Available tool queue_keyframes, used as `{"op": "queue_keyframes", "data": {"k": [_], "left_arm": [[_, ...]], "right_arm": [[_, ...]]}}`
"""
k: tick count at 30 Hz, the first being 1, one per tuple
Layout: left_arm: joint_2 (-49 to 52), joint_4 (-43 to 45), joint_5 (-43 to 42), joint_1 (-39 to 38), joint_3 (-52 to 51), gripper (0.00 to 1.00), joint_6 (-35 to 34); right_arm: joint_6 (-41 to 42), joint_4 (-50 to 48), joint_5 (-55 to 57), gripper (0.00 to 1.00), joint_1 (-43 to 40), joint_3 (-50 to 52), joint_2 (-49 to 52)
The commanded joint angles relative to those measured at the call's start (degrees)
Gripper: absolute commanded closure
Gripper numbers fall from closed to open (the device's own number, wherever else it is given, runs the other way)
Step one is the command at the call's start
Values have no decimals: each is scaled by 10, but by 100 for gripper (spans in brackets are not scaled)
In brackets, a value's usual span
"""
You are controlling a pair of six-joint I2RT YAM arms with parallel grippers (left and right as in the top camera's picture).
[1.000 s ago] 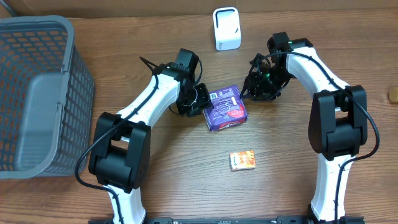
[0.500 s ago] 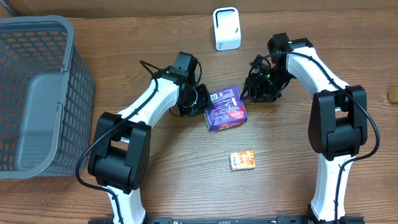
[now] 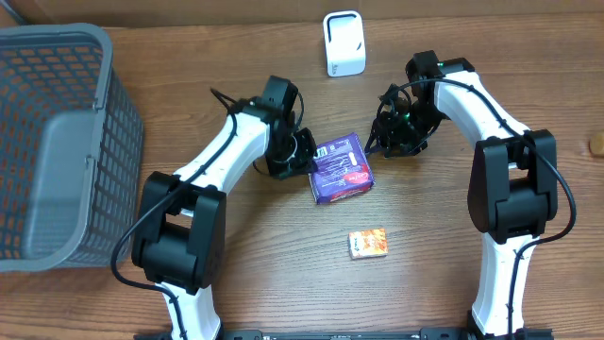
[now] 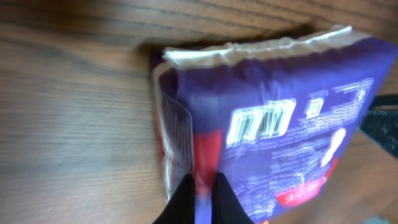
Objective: Scan the item barcode
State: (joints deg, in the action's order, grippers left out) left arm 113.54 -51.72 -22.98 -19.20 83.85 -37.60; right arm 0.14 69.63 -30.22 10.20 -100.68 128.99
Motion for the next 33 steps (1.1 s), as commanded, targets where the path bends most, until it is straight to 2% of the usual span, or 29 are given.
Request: {"op": "queue_keyframes", "data": {"k": [1,5,9,10,11,13,15,19,21,24,28,30,33], "left_arm": [[-5,-44,63,9,93,96,37],[-5,-104,110,6,168,96,51],[-4,-146,125,4,182,96,44],[-3,-157,125,4,179,89,39],[-3,-165,125,4,171,72,32],[-3,-174,110,4,149,45,16],[-3,-162,66,3,118,23,17],[-3,-92,-17,-4,41,5,25],[-3,-44,-54,-7,0,0,25],[-3,51,-104,-7,-63,2,21],[-3,113,-107,-7,-100,17,-13],[-3,128,-105,-7,-111,20,-29],[-3,134,-92,-7,-115,38,-37]], "right_arm": [[-4,-1,21,48,-1,6,0],[-4,-2,23,47,-1,6,0],[-4,-2,23,43,-1,6,0],[-4,-2,23,43,-1,6,0],[-4,-2,23,43,-1,6,0],[-4,-2,23,42,-1,6,0],[-4,-4,23,42,-1,6,0],[-4,-6,23,42,-1,6,0],[-4,-6,23,42,-1,6,0],[-4,-7,23,42,-1,6,0],[-4,-12,23,42,-1,6,0],[-4,-12,23,42,-1,6,0],[-4,-12,23,42,-1,6,0]]}}
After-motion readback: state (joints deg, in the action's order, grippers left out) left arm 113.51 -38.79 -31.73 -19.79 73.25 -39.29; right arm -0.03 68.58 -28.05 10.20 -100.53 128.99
